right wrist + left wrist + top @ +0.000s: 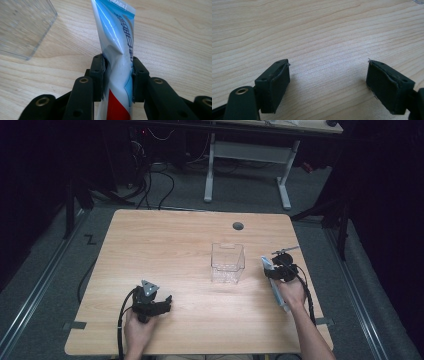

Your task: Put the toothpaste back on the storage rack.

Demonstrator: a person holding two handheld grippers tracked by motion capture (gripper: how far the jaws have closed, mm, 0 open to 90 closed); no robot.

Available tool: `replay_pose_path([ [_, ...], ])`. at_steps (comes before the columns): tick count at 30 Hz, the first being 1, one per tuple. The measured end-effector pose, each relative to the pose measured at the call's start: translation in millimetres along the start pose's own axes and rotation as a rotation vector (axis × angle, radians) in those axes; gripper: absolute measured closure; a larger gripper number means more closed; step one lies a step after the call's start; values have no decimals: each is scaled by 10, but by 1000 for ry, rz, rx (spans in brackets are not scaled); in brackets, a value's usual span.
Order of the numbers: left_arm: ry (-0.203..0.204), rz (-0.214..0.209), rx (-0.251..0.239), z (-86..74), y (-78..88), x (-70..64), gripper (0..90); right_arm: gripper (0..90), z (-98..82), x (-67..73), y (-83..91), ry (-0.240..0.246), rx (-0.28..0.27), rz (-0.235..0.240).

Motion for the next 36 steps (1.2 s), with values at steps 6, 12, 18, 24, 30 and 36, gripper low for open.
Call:
replay_pose_path([
  [6, 0, 0, 0, 0, 0, 0, 193, 706, -14, -4, 150, -1, -50, 30],
  [12, 0, 0, 0, 0, 0, 0, 193, 715, -27, 11, 268, -2, -87, 64],
  [18, 0, 0, 0, 0, 0, 0, 193, 719, -55, 51, 393, 2, -125, 88],
  [24, 0, 0, 0, 0, 0, 0, 193, 720, -81, 97, 542, 18, -168, 117],
  [30, -1, 0, 0, 0, 0, 0, 193, 718, -90, 118, 621, 19, -212, 138],
  [36, -1, 1, 0, 0, 0, 0, 193, 719, -100, 175, 696, 28, -241, 158],
])
Point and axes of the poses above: each handheld gripper's, and its own axes: y roughly backward along the jaws, z roughly out of its top, x roughly to its left, the point moved 5 cm from there along -y, roughly forward along the jaws, and after that the axes turned 4 degrees about x, right-handed, at the moved point
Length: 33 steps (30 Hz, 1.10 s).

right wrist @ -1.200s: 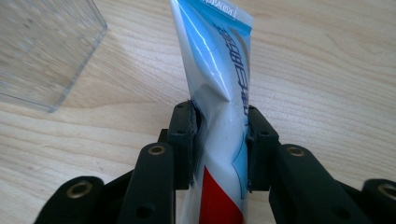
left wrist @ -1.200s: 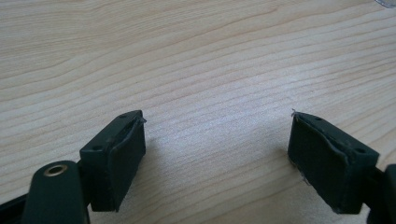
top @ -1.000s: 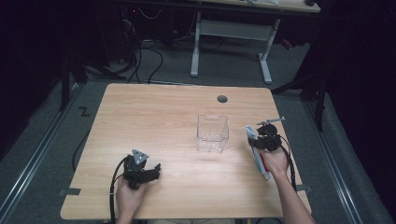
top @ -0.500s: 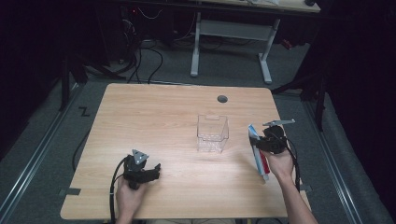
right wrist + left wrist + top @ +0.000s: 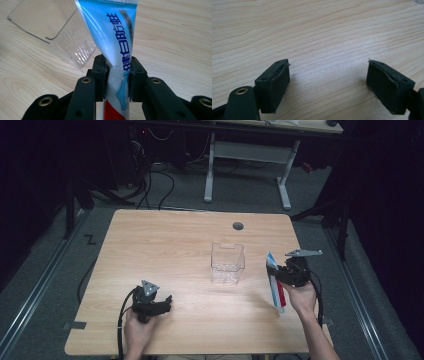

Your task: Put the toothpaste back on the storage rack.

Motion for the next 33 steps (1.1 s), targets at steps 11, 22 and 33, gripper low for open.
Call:
replay_pose_path([
  [11, 0, 0, 0, 0, 0, 0, 193, 720, 42, 144, 95, 35, -23, 48],
  [22, 0, 0, 0, 0, 0, 0, 193, 719, 115, 290, 168, 58, -61, 88],
  [33, 0, 0, 0, 0, 0, 0, 193, 720, 217, 470, 232, 101, -102, 148],
])
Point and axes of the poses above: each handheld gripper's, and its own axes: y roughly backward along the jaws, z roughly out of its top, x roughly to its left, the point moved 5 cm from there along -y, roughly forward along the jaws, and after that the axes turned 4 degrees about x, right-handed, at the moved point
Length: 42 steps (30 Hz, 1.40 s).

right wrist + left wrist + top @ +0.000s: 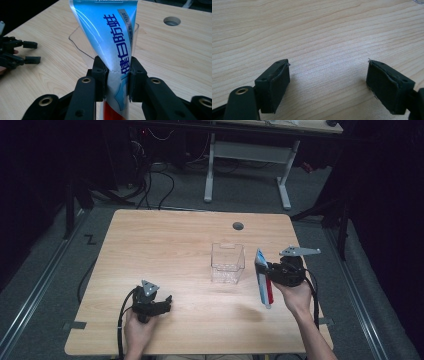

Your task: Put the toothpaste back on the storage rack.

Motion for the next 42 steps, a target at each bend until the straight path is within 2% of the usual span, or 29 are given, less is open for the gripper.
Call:
replay_pose_path([
  [16, 0, 0, 0, 0, 0, 0, 193, 719, 194, 163, 36, 59, -17, 24],
  [26, 0, -1, 0, 0, 0, 1, 193, 720, 381, 302, 59, 97, -39, 46],
  [42, 0, -2, 0, 0, 1, -1, 193, 722, 657, 411, -41, 111, -79, 81],
])
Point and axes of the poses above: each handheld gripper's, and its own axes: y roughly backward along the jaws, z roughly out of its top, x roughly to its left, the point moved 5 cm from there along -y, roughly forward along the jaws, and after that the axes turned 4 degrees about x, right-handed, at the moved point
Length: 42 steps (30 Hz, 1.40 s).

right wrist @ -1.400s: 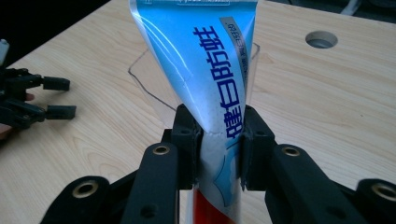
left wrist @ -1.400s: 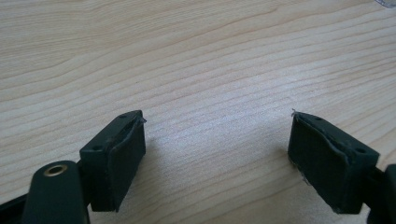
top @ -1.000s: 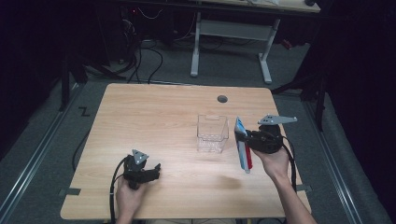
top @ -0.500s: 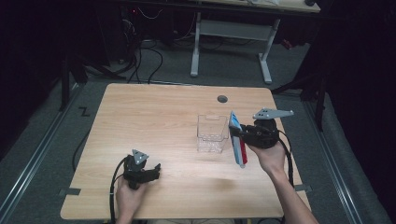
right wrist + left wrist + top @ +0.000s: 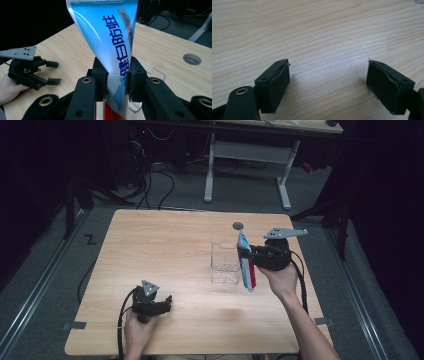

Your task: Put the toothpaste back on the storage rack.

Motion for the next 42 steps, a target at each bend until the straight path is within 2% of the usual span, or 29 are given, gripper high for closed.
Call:
replay_pose_path([
  [19, -1, -1, 0, 0, 0, -1, 196, 721, 317, 53, -79, 11, -54, 6],
  [25, -1, -1, 0, 0, 0, -1, 195, 722, 410, 74, -98, 28, -54, -10],
  [30, -1, -1, 0, 0, 0, -1, 195, 720, 480, 35, -115, 31, -74, -33],
  [34, -2, -1, 0, 0, 0, -2, 195, 720, 506, -19, -135, 8, -86, -40],
  [37, -2, -1, 0, 0, 0, -3, 195, 720, 519, -44, -164, 9, -82, -64],
  [42, -2, -1, 1, 0, 0, -3, 195, 718, 538, -76, -216, -4, -90, -78],
])
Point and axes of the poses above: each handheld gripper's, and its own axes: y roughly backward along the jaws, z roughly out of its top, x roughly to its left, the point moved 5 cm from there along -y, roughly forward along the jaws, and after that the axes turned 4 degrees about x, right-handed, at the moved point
